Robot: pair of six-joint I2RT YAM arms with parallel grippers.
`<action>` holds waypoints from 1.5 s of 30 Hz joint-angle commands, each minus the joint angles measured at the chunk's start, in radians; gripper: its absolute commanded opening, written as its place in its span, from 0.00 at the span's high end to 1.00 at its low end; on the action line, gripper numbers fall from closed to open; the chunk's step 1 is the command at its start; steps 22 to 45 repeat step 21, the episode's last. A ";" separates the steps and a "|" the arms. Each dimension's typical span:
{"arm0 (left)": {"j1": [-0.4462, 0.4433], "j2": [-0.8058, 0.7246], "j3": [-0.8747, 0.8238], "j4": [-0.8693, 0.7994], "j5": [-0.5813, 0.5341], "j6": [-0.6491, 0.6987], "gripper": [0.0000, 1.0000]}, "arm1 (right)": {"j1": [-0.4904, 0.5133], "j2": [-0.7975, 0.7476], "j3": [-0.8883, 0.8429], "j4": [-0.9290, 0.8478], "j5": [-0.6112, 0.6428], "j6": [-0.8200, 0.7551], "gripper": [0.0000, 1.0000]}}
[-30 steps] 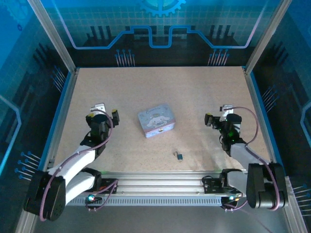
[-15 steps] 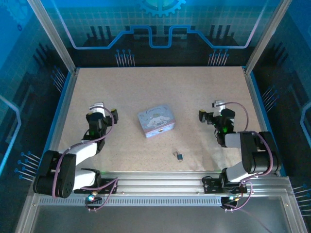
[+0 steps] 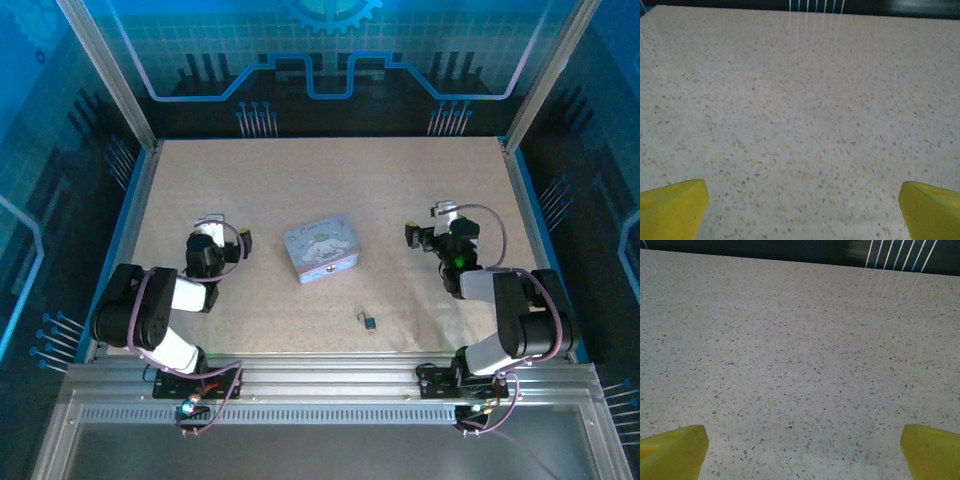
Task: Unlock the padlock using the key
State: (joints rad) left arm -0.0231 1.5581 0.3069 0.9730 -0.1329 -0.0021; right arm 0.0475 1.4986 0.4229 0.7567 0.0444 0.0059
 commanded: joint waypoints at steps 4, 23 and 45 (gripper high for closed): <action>0.023 -0.005 0.064 -0.029 0.011 -0.024 0.01 | 0.009 0.006 0.008 0.000 0.009 -0.012 0.00; 0.024 -0.007 0.064 -0.034 0.011 -0.021 0.01 | 0.012 0.006 0.009 -0.002 0.012 -0.014 0.00; 0.024 -0.007 0.064 -0.034 0.011 -0.021 0.01 | 0.012 0.006 0.009 -0.002 0.012 -0.014 0.00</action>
